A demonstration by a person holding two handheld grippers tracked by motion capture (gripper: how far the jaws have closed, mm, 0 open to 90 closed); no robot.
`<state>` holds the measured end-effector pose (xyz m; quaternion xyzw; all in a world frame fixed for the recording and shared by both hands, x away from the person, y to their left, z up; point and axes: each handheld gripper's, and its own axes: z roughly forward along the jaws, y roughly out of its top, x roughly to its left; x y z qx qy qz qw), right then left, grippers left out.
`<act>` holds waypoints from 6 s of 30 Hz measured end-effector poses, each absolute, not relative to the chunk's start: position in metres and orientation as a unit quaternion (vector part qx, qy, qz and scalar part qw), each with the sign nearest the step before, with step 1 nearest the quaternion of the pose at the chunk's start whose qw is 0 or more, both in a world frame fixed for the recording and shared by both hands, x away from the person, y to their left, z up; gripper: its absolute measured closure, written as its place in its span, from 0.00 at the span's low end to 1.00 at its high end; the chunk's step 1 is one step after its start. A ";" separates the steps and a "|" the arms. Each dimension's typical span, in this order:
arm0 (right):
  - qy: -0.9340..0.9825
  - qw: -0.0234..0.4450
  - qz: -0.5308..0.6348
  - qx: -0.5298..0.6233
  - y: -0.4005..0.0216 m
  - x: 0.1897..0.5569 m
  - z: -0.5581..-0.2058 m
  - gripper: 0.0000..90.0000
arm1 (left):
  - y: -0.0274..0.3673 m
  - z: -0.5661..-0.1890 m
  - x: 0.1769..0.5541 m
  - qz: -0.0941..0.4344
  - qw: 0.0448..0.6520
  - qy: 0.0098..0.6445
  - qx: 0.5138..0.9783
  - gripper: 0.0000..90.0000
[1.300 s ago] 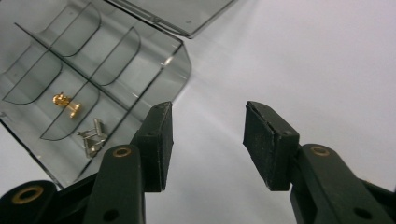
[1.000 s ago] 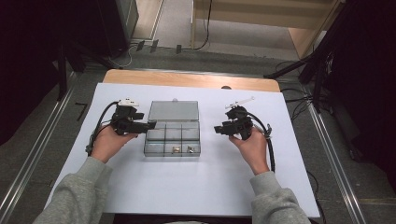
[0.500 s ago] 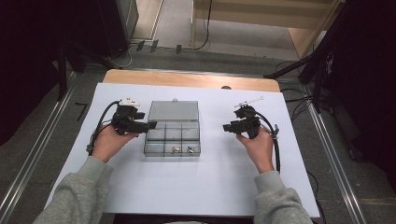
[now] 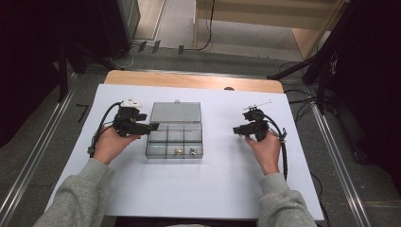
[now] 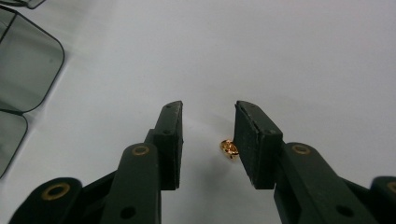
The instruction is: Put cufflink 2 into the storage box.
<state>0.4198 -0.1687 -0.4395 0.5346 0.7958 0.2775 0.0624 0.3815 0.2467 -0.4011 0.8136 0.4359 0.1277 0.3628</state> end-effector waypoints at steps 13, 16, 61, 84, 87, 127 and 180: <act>0.786 0.068 0.252 0.560 -0.175 0.424 -0.450 0.66 | 0.246 -0.401 0.381 0.127 0.371 0.433 0.812 0.36; 0.788 0.068 0.242 0.562 -0.173 0.425 -0.453 0.66 | 0.246 -0.401 0.381 0.127 0.371 0.434 0.811 0.36; 0.797 0.059 0.270 0.537 -0.162 0.419 -0.441 0.89 | 0.247 -0.401 0.382 0.119 0.370 0.441 0.809 0.36; 0.817 0.047 0.310 0.484 -0.131 0.407 -0.420 0.89 | 0.245 -0.403 0.382 0.117 0.363 0.436 0.815 0.36; 0.821 0.048 0.313 0.476 -0.126 0.405 -0.417 0.89 | 0.245 -0.403 0.382 0.117 0.363 0.437 0.815 0.36; 0.859 0.028 0.344 0.379 -0.056 0.378 -0.399 0.89 | 0.244 -0.404 0.382 0.113 0.357 0.437 0.818 0.36; 0.900 -0.021 0.308 0.308 0.028 0.379 -0.443 0.88 | 0.240 -0.409 0.394 0.112 0.356 0.434 0.820 0.38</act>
